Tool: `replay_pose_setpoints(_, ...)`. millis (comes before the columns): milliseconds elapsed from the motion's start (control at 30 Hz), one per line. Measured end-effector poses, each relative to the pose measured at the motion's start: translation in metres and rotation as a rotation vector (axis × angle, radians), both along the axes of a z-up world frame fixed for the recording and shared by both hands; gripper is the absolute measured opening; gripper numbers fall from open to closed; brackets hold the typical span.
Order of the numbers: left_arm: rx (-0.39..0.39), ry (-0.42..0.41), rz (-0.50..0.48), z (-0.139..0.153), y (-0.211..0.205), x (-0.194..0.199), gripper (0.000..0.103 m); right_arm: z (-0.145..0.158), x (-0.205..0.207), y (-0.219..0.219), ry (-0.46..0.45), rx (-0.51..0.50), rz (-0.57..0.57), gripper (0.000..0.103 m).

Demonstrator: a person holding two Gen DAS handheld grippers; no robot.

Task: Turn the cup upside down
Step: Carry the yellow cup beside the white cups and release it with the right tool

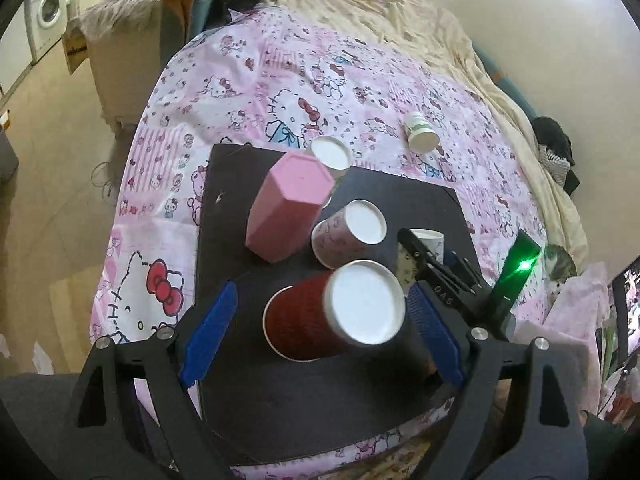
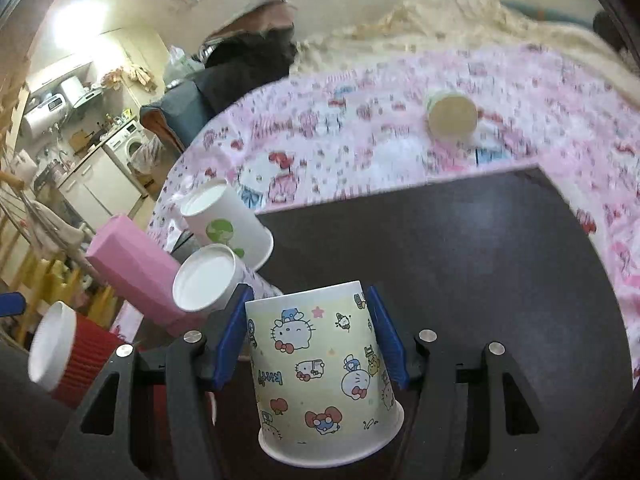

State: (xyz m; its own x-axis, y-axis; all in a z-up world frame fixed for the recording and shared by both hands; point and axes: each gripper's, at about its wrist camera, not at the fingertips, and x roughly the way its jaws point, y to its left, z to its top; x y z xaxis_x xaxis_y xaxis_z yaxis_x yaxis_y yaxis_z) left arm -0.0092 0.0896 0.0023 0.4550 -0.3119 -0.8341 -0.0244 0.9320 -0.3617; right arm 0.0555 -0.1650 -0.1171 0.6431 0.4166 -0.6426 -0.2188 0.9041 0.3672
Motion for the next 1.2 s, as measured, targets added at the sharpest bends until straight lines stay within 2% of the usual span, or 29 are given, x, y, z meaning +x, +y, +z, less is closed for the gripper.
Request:
replay_pose_setpoints(100, -0.027, 0.016, 0.014, -0.007, 0.003, 0.003, 0.085, 0.002, -0.001, 0.003, -0.059, -0.021, -0.025, 0.061)
replay_pose_setpoints(167, -0.039, 0.009, 0.006, -0.006, 0.001, 0.003, 0.085, -0.001, -0.004, 0.003, -0.064, -0.04, -0.03, 0.061)
replay_pose_setpoints(267, -0.016, -0.003, -0.009, -0.005, -0.004, 0.003, 0.085, -0.009, -0.01, 0.003, -0.05, -0.07, -0.02, 0.061)
replay_pose_setpoints(367, -0.024, 0.013, -0.009, -0.008, -0.003, 0.004, 0.085, -0.005, -0.019, 0.005, -0.057, -0.093, -0.009, 0.061)
replay_pose_setpoints(633, -0.065, 0.055, 0.005, -0.016, 0.0, 0.004, 0.085, -0.014, -0.041, 0.004, 0.091, -0.147, 0.054, 0.063)
replay_pose_setpoints(733, -0.049, 0.056, -0.005, -0.016, -0.003, 0.003, 0.085, -0.017, -0.04, 0.006, 0.16, -0.157, 0.087, 0.065)
replay_pose_setpoints(900, -0.05, 0.072, -0.02, -0.019, -0.005, 0.002, 0.085, -0.013, -0.045, -0.002, 0.246, -0.15, 0.073, 0.07)
replay_pose_setpoints(967, -0.039, 0.067, -0.022, -0.018, -0.008, 0.002, 0.085, -0.011, -0.048, -0.002, 0.257, -0.155, 0.082, 0.07)
replay_pose_setpoints(1033, -0.009, 0.051, -0.023, -0.016, -0.011, 0.003, 0.085, -0.009, -0.051, 0.001, 0.228, -0.186, 0.102, 0.065)
replay_pose_setpoints(1200, 0.02, 0.044, -0.03, -0.016, -0.016, 0.003, 0.085, -0.01, -0.042, 0.016, 0.193, -0.187, 0.141, 0.065)
